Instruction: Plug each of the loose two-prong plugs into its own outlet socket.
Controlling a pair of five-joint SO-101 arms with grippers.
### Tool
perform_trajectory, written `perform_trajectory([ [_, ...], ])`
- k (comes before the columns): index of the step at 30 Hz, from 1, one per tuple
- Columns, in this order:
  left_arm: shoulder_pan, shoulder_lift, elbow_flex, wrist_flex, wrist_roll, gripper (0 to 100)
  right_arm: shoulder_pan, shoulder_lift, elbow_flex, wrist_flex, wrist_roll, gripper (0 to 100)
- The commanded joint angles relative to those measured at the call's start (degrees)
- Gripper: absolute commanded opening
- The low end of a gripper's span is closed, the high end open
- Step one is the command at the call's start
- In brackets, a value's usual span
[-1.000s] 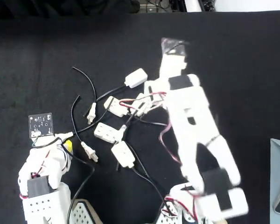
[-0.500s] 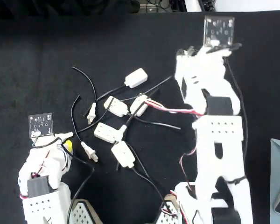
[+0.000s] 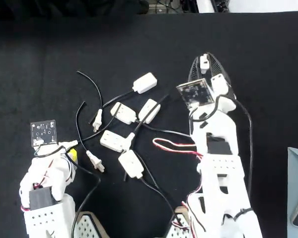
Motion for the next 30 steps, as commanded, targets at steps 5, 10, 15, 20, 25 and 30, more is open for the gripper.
perform_trajectory([
  [5, 0.0, -0.3, -0.3, -1.1, -0.4, 21, 3.0, -1.6, -2.7, -2.0, 14.2, 1.1],
  [10, 0.0, -0.3, -0.3, -1.1, -0.4, 21, -0.1, -1.6, -0.3, -1.6, 22.2, 1.1],
  [15, 0.0, -0.3, 0.3, -2.5, -0.4, 21, -4.7, -1.6, 6.2, -1.6, 26.7, 1.1],
  [20, 0.0, -0.3, 1.0, -4.0, -0.4, 21, -5.9, -1.7, 7.2, 7.3, 26.9, 7.6],
  [25, 0.0, -0.3, 1.0, -4.0, -0.4, 21, -6.2, -3.6, 0.7, 25.9, 20.7, 24.4],
  [30, 0.0, -0.3, 1.0, -4.0, -0.4, 21, -11.3, -12.4, -12.3, 53.5, 5.6, 23.0],
])
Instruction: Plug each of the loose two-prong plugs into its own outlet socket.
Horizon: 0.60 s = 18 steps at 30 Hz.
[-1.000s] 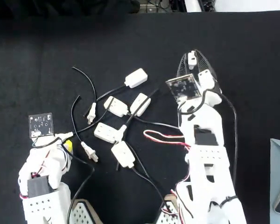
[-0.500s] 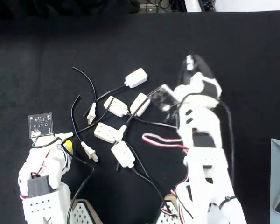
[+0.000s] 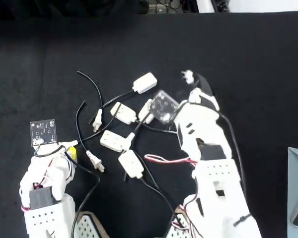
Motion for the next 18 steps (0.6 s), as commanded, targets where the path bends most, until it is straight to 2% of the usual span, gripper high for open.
perform_trajectory([
  [1, 0.0, -0.3, 0.0, -1.1, -0.4, 21, -4.4, -6.8, -12.8, 21.6, -11.4, 23.0],
  [5, 0.0, -0.3, 0.0, -1.1, -0.4, 21, -8.4, -11.0, -22.2, 39.2, -22.2, 23.0],
  [9, 0.0, -0.3, 0.0, -1.1, -0.4, 21, -9.6, -11.5, -26.6, 50.5, -30.6, 23.0],
  [14, 0.0, -0.3, 0.0, -1.1, -0.4, 21, -9.3, -11.3, -26.9, 52.8, -39.7, 23.0],
  [18, 0.0, -0.3, 0.0, -1.1, -0.4, 21, -9.2, -8.7, -27.0, 49.7, -47.2, 23.0],
])
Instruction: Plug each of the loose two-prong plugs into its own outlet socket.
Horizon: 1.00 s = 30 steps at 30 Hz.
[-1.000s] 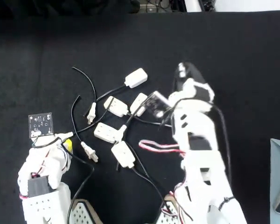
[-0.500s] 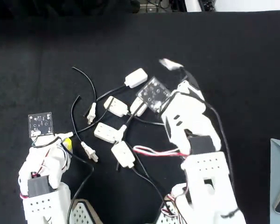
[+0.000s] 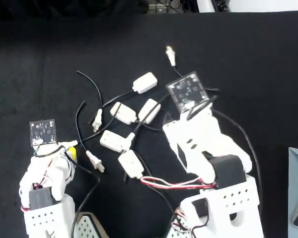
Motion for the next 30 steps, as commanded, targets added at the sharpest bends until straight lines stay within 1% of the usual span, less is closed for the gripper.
perform_trajectory([
  [1, 0.0, -0.3, 0.0, -1.1, -0.4, 21, -0.2, 3.6, -3.3, -3.7, -6.7, 23.0],
  [4, 0.0, -0.3, 0.0, -1.1, -0.4, 21, 2.5, 12.1, -4.3, -8.6, -10.5, 23.0],
  [8, 0.0, -0.3, 0.0, -1.1, -0.4, 21, 6.7, 26.2, -9.4, -14.2, -15.8, 23.0],
  [12, 0.0, -0.3, 0.0, -1.1, -0.4, 21, 9.4, 39.7, -17.8, -16.4, -26.0, 23.0],
  [15, 0.0, -0.3, 0.0, -1.1, -0.4, 21, 11.3, 49.4, -25.0, -16.2, -34.2, 23.3],
  [17, 0.0, -0.3, 0.0, -1.1, -0.4, 21, 12.5, 55.7, -29.2, -16.1, -38.2, 23.4],
  [20, 0.0, -0.3, 0.0, -1.1, -0.4, 21, 12.8, 64.3, -34.9, -16.0, -41.1, 23.4],
  [25, -0.2, -0.3, 0.0, -1.1, -0.4, 21, 13.0, 76.0, -44.6, -11.2, -46.2, 23.4],
  [30, -0.3, -0.3, 0.0, -1.1, -0.4, 21, 16.7, 85.5, -55.8, -5.5, -49.9, 23.1],
])
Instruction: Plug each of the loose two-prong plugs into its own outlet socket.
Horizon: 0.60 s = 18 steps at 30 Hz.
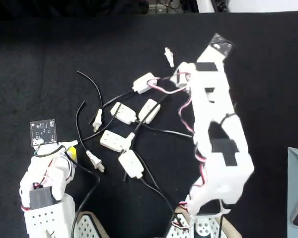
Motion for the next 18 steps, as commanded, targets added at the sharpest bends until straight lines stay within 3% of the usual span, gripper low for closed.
perform_trajectory([
  [1, -0.3, -0.3, 0.0, -1.1, -0.4, 21, 3.0, 4.5, -10.4, 3.9, -2.7, 23.0],
  [14, -0.4, -0.3, 0.0, -1.1, -0.4, 21, 7.7, 24.8, -32.0, 12.3, -4.7, 22.3],
  [18, -0.4, -0.3, 0.0, -1.1, -0.4, 21, 10.8, 28.9, -38.5, 15.2, -6.9, 6.6],
])
